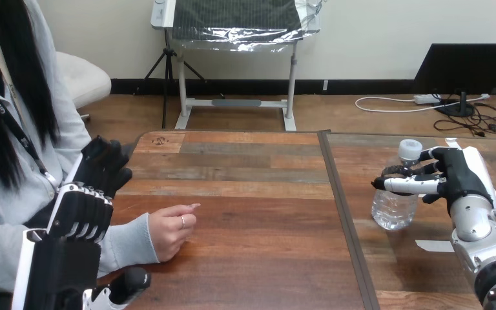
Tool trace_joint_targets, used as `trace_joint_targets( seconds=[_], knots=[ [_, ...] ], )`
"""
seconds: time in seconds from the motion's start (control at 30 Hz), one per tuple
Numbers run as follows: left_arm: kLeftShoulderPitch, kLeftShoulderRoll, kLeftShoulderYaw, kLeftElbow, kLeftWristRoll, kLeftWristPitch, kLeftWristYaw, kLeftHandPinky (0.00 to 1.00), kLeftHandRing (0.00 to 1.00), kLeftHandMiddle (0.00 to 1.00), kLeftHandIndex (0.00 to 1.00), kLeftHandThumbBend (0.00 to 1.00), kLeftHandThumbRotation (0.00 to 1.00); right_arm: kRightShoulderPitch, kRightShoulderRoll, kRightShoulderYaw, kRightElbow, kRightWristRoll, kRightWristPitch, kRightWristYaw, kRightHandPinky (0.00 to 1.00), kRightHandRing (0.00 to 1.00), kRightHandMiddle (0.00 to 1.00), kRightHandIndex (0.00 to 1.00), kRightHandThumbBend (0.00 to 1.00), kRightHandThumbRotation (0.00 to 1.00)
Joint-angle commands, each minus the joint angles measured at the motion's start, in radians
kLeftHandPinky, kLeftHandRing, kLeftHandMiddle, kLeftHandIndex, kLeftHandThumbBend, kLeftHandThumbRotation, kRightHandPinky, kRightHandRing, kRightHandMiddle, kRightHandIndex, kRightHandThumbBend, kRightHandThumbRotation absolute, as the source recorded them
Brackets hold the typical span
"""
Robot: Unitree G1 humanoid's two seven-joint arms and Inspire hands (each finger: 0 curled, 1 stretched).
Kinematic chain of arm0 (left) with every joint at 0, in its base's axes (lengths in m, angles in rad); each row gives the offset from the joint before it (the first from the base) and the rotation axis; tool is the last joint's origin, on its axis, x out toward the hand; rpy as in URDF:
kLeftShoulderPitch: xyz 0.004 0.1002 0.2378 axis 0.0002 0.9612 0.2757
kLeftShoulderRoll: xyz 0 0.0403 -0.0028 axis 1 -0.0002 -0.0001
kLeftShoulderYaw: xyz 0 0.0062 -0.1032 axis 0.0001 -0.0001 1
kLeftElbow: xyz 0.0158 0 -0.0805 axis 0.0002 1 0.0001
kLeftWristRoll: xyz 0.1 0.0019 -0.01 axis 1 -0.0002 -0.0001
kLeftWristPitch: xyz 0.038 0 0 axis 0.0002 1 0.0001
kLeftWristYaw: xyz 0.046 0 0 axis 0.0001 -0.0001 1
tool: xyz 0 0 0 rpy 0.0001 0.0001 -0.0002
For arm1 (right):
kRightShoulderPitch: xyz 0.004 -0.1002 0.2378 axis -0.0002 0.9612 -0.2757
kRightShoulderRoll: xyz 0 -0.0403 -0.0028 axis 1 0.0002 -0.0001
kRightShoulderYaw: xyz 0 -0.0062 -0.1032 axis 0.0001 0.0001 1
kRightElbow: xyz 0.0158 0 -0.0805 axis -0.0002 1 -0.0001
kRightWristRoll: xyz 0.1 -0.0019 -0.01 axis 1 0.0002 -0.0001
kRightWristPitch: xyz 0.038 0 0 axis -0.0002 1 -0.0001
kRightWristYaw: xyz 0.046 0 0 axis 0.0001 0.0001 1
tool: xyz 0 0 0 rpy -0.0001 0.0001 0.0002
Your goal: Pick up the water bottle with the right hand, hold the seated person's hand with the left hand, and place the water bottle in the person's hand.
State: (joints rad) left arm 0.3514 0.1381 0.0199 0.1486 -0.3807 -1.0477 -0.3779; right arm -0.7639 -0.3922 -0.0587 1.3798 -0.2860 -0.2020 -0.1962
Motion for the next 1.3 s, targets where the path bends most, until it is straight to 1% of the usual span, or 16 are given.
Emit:
trace_joint_targets(
  seconds=[0.0,0.13,0.23,0.43,0.53,0.63,0.73,0.93,1.07,1.27],
  knots=[
    [-0.028,-0.006,0.013,-0.045,0.014,-0.002,0.006,0.88,0.91,0.91,0.91,1.0,0.56,-0.03,0.008,-0.021,-0.016,0.016,-0.031,-0.028,0.32,0.39,0.46,0.49,0.93,0.0],
    [-0.027,-0.003,0.015,-0.043,0.015,-0.004,0.005,0.88,0.91,0.91,0.9,1.0,0.56,-0.03,0.007,-0.018,-0.015,0.014,-0.029,-0.037,0.32,0.39,0.45,0.47,0.92,0.0],
    [-0.027,0.002,0.012,-0.041,0.007,-0.006,-0.001,0.88,0.91,0.92,0.91,1.0,0.57,-0.03,0.008,-0.024,-0.015,0.023,-0.031,-0.038,0.32,0.38,0.45,0.46,0.92,0.0],
    [-0.026,0.001,0.011,-0.043,-0.002,-0.002,-0.003,0.88,0.92,0.92,0.9,1.0,0.57,-0.031,0.012,-0.042,-0.017,0.042,-0.037,-0.034,0.3,0.36,0.43,0.45,0.9,0.0],
    [-0.023,0.005,0.004,-0.051,-0.017,0.011,-0.007,0.88,0.92,0.91,0.9,1.0,0.56,-0.032,0.015,-0.054,-0.017,0.051,-0.036,-0.03,0.29,0.35,0.43,0.45,0.9,0.0],
    [-0.027,0.004,0.007,-0.046,-0.015,0.005,-0.009,0.88,0.91,0.91,0.9,1.0,0.55,-0.035,0.019,-0.069,-0.019,0.07,-0.032,-0.023,0.29,0.35,0.43,0.45,0.89,0.0],
    [-0.028,0.001,0.011,-0.045,-0.006,0.003,-0.006,0.88,0.91,0.91,0.9,1.0,0.55,-0.034,0.023,-0.076,-0.021,0.081,-0.047,-0.019,0.28,0.34,0.42,0.45,0.89,0.0],
    [-0.025,0.002,0.011,-0.048,-0.007,-0.002,-0.007,0.88,0.91,0.91,0.9,1.0,0.54,-0.03,0.027,-0.073,-0.025,0.08,-0.072,-0.014,0.26,0.32,0.4,0.45,0.9,0.0],
    [-0.024,0.0,0.016,-0.049,0.007,0.001,0.0,0.87,0.91,0.91,0.9,1.0,0.54,-0.026,0.031,-0.083,-0.029,0.096,-0.101,0.01,0.25,0.3,0.39,0.45,0.89,0.0],
    [-0.034,-0.003,0.024,-0.038,0.02,-0.007,0.005,0.87,0.91,0.91,0.89,1.0,0.55,-0.026,0.037,-0.091,-0.035,0.112,-0.126,0.029,0.24,0.29,0.38,0.45,0.88,0.0]
  ],
)
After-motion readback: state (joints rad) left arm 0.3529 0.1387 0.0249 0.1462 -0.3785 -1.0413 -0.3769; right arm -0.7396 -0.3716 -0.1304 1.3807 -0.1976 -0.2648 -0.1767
